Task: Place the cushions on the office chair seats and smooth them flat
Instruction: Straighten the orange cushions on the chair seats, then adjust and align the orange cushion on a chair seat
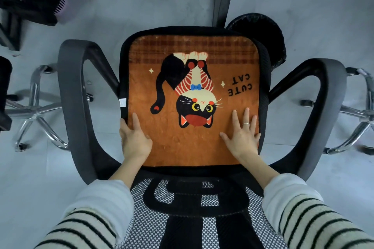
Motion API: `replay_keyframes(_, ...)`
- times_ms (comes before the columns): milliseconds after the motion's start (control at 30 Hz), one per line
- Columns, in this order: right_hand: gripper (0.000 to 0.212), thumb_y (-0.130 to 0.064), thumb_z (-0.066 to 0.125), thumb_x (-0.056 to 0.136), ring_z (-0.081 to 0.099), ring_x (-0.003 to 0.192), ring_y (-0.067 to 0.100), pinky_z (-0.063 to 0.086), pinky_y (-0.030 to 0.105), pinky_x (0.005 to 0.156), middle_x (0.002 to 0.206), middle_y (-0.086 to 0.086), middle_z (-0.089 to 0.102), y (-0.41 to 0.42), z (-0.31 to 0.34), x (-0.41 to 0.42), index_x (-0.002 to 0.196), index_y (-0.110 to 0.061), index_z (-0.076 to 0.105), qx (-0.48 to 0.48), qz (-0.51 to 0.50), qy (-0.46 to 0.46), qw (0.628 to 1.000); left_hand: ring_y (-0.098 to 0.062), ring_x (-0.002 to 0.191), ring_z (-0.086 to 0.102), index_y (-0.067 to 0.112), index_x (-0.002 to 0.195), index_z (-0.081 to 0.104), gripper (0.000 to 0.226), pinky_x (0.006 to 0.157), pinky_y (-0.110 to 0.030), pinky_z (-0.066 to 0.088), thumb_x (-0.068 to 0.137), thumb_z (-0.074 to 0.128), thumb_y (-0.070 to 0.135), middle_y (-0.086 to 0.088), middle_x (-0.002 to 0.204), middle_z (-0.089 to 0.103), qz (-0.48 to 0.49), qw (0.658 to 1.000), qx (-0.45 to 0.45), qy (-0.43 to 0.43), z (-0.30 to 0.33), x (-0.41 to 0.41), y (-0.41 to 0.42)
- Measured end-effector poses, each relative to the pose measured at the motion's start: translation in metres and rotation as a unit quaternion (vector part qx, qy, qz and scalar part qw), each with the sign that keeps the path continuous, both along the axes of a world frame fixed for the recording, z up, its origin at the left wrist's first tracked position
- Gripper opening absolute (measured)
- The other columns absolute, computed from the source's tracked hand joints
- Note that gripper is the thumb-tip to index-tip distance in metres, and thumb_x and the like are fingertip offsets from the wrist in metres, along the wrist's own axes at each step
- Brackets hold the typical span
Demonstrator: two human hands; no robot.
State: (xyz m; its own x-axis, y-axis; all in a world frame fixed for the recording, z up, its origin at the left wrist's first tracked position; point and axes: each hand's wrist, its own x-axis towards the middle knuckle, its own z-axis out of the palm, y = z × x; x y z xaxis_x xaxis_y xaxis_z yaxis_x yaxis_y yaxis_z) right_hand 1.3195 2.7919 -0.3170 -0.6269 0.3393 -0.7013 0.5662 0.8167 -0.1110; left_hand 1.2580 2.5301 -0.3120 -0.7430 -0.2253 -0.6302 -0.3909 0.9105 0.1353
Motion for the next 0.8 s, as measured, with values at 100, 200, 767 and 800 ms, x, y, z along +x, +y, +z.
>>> replay_keyframes(100, 0.087, -0.047, 0.055, 0.089, -0.022, 0.144, 0.031, 0.013, 0.063, 0.112, 0.156, 0.003, -0.025, -0.009, 0.006, 0.012, 0.150, -0.030, -0.005, -0.024, -0.005, -0.038, 0.999, -0.033, 0.144, -0.014, 0.023, 0.149, -0.008, 0.078, 0.117, -0.048, 0.016, 0.092, 0.046, 0.013, -0.014, 0.152, -0.028, -0.009, 0.998, 0.007, -0.062, 0.001, 0.019, 0.005)
replay_keyframes(200, 0.085, -0.045, 0.056, 0.089, -0.014, 0.145, 0.033, 0.014, 0.055, 0.114, 0.157, 0.005, -0.021, -0.011, 0.020, 0.017, 0.150, -0.029, -0.001, -0.070, -0.020, -0.075, 0.994, -0.030, 0.144, -0.012, 0.022, 0.149, -0.005, 0.074, 0.117, -0.042, 0.016, 0.094, 0.044, 0.013, -0.013, 0.153, -0.025, -0.031, 0.992, 0.024, -0.122, 0.014, 0.017, -0.001)
replay_keyframes(767, 0.044, -0.034, 0.043, 0.098, 0.054, 0.082, 0.011, 0.038, 0.018, 0.070, 0.114, 0.005, 0.060, -0.094, 0.277, -0.018, 0.136, -0.012, 0.048, -0.263, 0.082, 0.080, 0.958, -0.017, 0.116, 0.053, 0.019, 0.130, 0.051, 0.034, 0.094, -0.024, 0.039, 0.098, 0.041, 0.025, -0.003, 0.130, 0.056, -0.005, 0.970, 0.230, 0.079, 0.296, 0.042, -0.055)
replay_keyframes(800, 0.044, -0.034, 0.042, 0.098, 0.050, 0.075, 0.007, 0.038, 0.018, 0.068, 0.105, 0.001, 0.060, -0.108, 0.290, -0.022, 0.136, -0.012, 0.048, -0.268, 0.103, 0.093, 0.953, -0.017, 0.115, 0.053, 0.018, 0.129, 0.051, 0.033, 0.092, -0.024, 0.039, 0.098, 0.041, 0.024, -0.002, 0.129, 0.057, 0.000, 0.968, 0.231, 0.095, 0.311, 0.046, -0.066)
